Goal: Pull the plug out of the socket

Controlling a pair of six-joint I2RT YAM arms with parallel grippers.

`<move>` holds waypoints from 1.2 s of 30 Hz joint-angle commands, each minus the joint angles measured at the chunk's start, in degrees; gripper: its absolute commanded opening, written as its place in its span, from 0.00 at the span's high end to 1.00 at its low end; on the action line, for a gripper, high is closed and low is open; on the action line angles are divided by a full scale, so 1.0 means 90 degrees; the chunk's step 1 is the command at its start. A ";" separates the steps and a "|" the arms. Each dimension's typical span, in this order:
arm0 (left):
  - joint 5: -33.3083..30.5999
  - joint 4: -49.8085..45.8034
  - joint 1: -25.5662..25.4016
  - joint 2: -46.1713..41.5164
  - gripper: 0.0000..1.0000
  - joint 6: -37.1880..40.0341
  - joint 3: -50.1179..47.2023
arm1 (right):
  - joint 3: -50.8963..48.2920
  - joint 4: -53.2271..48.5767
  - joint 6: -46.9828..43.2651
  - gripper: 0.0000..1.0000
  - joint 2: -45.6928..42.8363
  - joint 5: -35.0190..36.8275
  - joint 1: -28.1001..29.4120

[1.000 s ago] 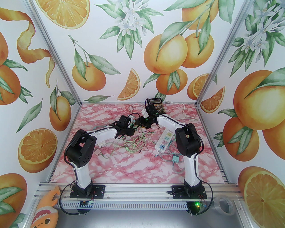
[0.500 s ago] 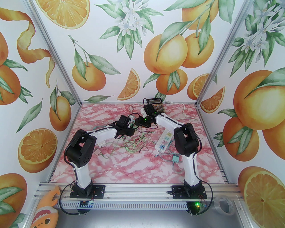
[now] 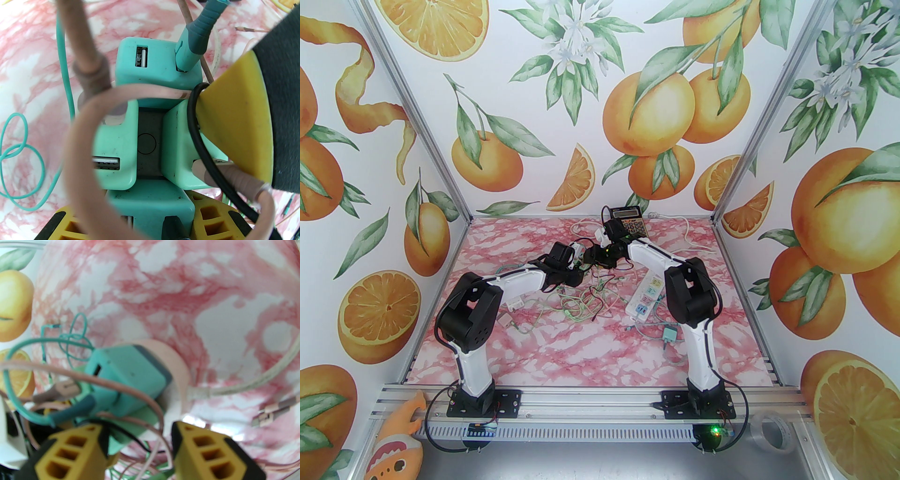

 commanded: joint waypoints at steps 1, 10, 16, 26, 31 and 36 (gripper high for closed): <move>0.0128 -0.0031 -0.0015 -0.0224 0.78 -0.0070 0.0115 | -0.0407 -0.0921 -0.0378 0.53 0.0174 0.0795 0.0029; -0.1021 -0.0009 -0.0489 -0.0309 0.78 0.0392 0.0142 | -0.0518 -0.0975 -0.0414 0.53 0.0209 0.0857 0.0037; 0.0170 0.0156 -0.0020 -0.0378 0.81 -0.0409 0.0039 | -0.0259 -0.1186 -0.0528 0.53 0.0353 0.0950 0.0111; 0.1112 0.0228 0.0482 -0.0468 0.82 -0.0738 0.0077 | -0.0194 -0.1310 -0.0560 0.53 0.0434 0.1086 0.0178; 0.0228 -0.0223 0.0002 -0.0434 0.82 -0.0118 0.0329 | -0.0160 -0.1372 -0.0580 0.53 0.0481 0.1126 0.0197; -0.0703 -0.0381 -0.0508 -0.0472 0.84 0.0341 0.0355 | -0.0050 -0.1502 -0.0618 0.53 0.0570 0.1217 0.0235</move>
